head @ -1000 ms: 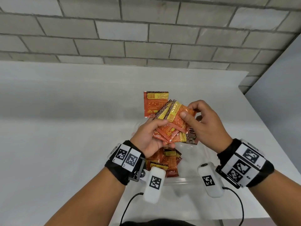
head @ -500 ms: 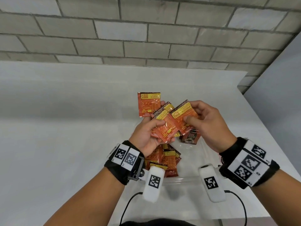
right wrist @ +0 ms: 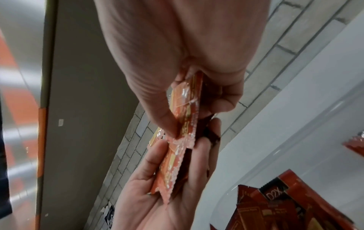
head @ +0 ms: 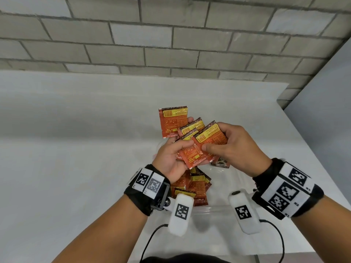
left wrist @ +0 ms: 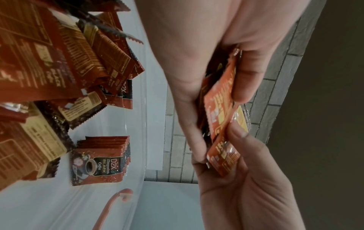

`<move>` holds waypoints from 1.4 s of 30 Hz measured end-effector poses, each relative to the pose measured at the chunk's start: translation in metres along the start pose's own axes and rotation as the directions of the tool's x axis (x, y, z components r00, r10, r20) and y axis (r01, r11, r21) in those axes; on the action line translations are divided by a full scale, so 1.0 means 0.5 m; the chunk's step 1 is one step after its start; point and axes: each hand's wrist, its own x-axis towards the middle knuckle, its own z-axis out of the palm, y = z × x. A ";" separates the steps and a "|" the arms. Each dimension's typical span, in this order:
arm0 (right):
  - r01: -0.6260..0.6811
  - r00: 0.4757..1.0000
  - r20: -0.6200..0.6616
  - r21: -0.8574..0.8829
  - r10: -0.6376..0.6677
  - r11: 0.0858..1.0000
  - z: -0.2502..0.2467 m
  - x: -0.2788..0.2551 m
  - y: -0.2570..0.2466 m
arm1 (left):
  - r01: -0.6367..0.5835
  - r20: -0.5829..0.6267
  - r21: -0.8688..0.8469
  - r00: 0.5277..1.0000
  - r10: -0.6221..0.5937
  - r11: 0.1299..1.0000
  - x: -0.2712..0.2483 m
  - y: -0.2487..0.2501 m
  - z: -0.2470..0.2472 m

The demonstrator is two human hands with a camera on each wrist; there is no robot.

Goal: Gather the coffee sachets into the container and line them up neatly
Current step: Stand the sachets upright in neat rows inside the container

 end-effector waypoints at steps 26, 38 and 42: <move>-0.114 0.973 -0.165 0.278 0.164 0.954 -0.051 0.026 0.011 | 0.038 -0.017 0.023 0.999 -0.038 0.999 -0.006 0.006 0.002; -0.100 0.988 -0.097 0.190 0.120 0.977 -0.037 0.013 0.020 | 0.010 0.027 0.079 1.000 -0.012 0.997 -0.014 -0.003 0.011; -0.130 0.985 -0.086 0.209 0.151 0.969 -0.036 0.010 0.027 | 0.016 0.008 0.112 1.000 -0.017 0.994 -0.014 -0.006 0.011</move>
